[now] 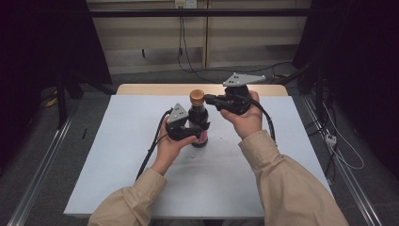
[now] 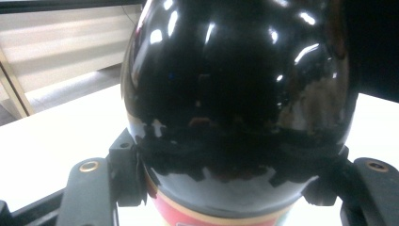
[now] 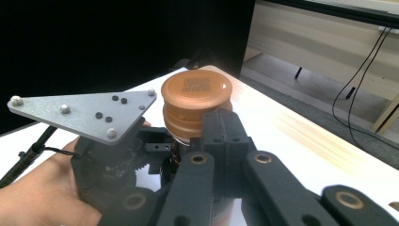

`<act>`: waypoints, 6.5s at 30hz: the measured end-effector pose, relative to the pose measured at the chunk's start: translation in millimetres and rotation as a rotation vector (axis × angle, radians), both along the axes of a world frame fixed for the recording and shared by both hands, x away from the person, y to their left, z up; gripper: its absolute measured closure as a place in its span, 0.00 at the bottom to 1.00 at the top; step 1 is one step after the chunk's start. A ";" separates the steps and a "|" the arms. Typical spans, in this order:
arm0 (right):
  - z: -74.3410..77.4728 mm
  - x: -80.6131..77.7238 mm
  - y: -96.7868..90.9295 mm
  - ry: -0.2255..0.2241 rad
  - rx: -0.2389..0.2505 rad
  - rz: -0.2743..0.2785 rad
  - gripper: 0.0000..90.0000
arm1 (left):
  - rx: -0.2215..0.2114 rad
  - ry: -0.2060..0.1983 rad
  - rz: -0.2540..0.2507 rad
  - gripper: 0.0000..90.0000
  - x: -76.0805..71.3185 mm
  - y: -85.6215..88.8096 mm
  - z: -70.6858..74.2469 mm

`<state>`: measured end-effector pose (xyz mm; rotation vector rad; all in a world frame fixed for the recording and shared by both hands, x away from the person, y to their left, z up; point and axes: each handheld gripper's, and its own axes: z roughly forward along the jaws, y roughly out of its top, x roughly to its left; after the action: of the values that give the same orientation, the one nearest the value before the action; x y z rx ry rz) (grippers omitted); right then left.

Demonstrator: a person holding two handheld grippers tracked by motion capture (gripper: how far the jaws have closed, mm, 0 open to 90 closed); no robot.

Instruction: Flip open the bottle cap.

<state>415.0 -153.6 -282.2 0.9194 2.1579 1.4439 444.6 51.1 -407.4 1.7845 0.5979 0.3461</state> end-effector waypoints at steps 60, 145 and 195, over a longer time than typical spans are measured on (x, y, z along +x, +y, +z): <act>1.3 -7.4 -1.0 0.024 -0.014 0.003 1.00 | 0.010 -0.016 0.025 0.35 -4.6 -3.7 -0.5; 16.5 -5.6 9.7 -0.005 0.008 0.001 1.00 | -0.003 -0.019 0.047 0.35 -5.3 -5.0 -2.1; 19.8 -4.9 14.1 -0.016 0.014 -0.002 1.00 | -0.004 -0.026 0.055 0.34 -6.3 -5.4 -2.8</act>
<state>410.2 -139.5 -262.4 0.9114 2.1375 1.4621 438.3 45.8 -410.2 1.7593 0.6301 0.4048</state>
